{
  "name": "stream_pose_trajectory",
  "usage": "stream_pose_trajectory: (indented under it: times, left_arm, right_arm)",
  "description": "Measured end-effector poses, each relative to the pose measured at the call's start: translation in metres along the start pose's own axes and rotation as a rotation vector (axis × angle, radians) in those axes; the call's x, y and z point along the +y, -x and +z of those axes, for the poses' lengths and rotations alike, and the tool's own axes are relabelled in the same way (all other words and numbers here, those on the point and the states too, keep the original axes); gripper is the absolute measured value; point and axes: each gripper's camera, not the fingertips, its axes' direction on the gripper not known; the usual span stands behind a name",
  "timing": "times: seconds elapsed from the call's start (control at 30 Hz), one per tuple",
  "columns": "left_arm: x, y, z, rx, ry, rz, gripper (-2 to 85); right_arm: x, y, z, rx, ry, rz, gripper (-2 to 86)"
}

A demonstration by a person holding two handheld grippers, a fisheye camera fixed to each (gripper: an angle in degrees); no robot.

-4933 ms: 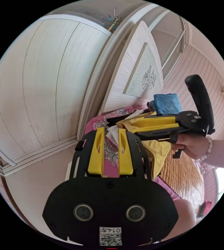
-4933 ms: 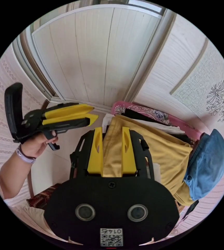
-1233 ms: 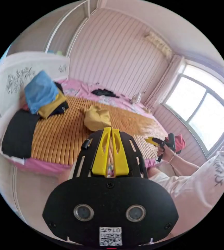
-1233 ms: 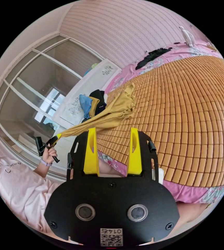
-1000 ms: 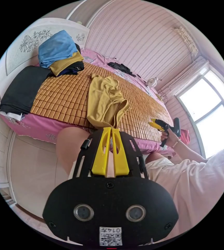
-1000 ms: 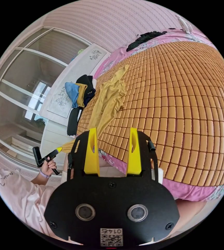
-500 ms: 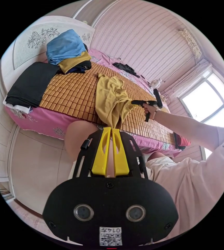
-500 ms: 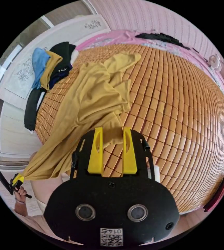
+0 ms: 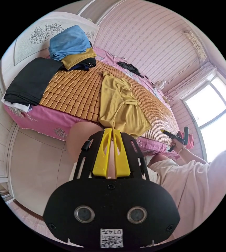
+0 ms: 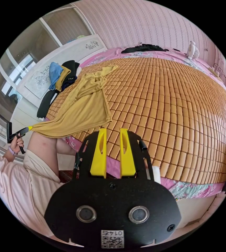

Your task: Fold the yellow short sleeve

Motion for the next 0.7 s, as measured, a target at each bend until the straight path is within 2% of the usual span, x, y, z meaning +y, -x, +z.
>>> stream_pose_trajectory:
  times: [0.3,0.37,0.43,0.53,0.63,0.7]
  left_arm:
    - [0.002,-0.002,-0.015,-0.024,0.001,-0.011,-1.0]
    - [0.004,-0.006,-0.019,-0.037,-0.003,0.003,-1.0]
    - [0.006,-0.008,-0.024,-0.04,-0.003,0.003,-1.0]
    - [0.01,-0.009,-0.037,-0.002,-0.024,-0.01,-1.0]
    - [0.011,-0.014,-0.06,0.019,-0.067,0.0,-1.0]
    - [0.006,-0.026,-0.089,0.028,-0.141,0.043,-1.0]
  right_arm:
    - [-0.05,0.059,0.025,-0.022,0.004,0.008,12.6]
    - [-0.057,0.074,0.042,0.078,0.124,-0.01,10.1]
    - [-0.055,0.086,0.036,0.136,0.138,-0.047,5.5]
    - [-0.052,0.091,0.013,0.053,0.164,-0.04,2.8]
    - [-0.046,0.092,-0.048,-0.104,0.003,0.013,1.6]
    - [-0.046,0.101,-0.097,-0.134,-0.118,-0.015,1.2]
